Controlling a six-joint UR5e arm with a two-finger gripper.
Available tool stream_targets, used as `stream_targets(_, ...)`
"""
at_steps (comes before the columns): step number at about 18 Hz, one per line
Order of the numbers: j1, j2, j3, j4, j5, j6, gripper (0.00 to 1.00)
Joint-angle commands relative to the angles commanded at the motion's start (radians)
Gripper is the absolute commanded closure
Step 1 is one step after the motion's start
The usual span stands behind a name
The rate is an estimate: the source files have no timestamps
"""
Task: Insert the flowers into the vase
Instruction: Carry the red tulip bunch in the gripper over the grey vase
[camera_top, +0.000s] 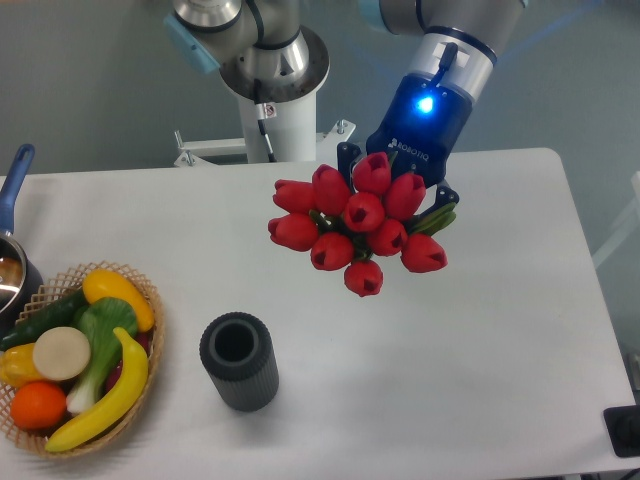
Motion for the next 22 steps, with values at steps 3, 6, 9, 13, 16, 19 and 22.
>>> stream_targets(3, -0.003, -0.003, 0.0, 0.0, 0.002, 0.0, 0.75)
stream_targets(6, -0.014, 0.001, -0.002, -0.002, 0.0, -0.012, 0.75)
stream_targets(9, -0.015, -0.003, 0.006, 0.002, 0.0, -0.028, 0.75)
stream_targets(13, -0.049, -0.017, 0.017, 0.017, 0.0, -0.022, 0.75)
stream_targets(16, -0.073, -0.037, 0.031, 0.064, 0.0, -0.021, 0.75)
stream_targets(19, -0.106, -0.052, 0.032, 0.106, 0.0, -0.02, 0.75)
stream_targets(22, -0.158, -0.084, 0.075, 0.143, -0.003, -0.014, 0.75)
